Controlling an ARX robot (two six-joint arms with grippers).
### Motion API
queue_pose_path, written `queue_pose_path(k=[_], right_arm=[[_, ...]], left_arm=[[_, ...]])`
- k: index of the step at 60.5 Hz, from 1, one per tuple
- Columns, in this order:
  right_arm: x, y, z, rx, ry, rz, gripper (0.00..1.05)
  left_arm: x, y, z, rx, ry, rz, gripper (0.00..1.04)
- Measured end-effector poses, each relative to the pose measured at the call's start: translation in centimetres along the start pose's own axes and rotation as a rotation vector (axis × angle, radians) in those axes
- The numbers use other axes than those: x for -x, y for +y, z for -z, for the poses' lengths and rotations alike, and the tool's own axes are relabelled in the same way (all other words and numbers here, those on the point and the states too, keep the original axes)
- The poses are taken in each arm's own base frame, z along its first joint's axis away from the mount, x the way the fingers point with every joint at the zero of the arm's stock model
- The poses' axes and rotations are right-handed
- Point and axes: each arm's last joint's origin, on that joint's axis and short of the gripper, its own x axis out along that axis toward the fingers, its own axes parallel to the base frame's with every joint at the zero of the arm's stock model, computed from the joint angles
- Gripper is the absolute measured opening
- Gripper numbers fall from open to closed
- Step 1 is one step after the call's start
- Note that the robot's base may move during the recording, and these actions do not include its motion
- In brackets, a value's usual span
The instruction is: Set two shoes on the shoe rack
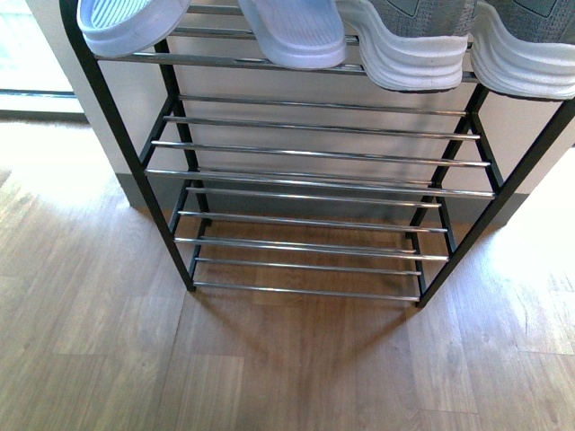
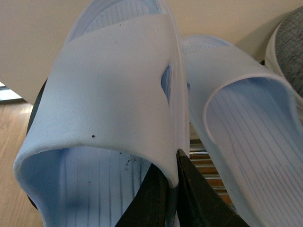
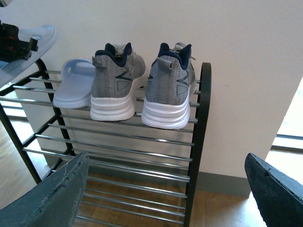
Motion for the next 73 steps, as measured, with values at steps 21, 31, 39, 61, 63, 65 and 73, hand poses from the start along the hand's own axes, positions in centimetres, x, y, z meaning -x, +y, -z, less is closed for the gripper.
queue_pose_path(k=[21,31,39,61,63,65,73], right_arm=[[0.0,0.0,0.0,0.0,0.0,0.0,0.96],[0.0,0.0,0.0,0.0,0.0,0.0,0.96],[0.0,0.0,0.0,0.0,0.0,0.0,0.96],[0.0,0.0,0.0,0.0,0.0,0.0,0.96],[0.0,0.0,0.0,0.0,0.0,0.0,0.96],[0.0,0.0,0.0,0.0,0.0,0.0,0.96],[0.0,0.0,0.0,0.0,0.0,0.0,0.96]], left_arm=[[-2.6,-2.0,0.3,0.021,0.034,-0.057,0.02],[-3.7,-2.8,0.8,0.026,0.049,-0.037,0.02],[-4.5,-3.0,0.9,0.038,0.072,-0.055,0.02],[-6.8,-2.4,0.6,0.024,0.1,-0.123,0.02],[-6.9,-2.4,0.5,0.023,0.102,-0.123,0.02],[-7.0,-2.4,0.5,0.022,0.106,-0.128,0.02],[-7.3,-2.6,0.1,0.024,0.112,-0.137,0.02]])
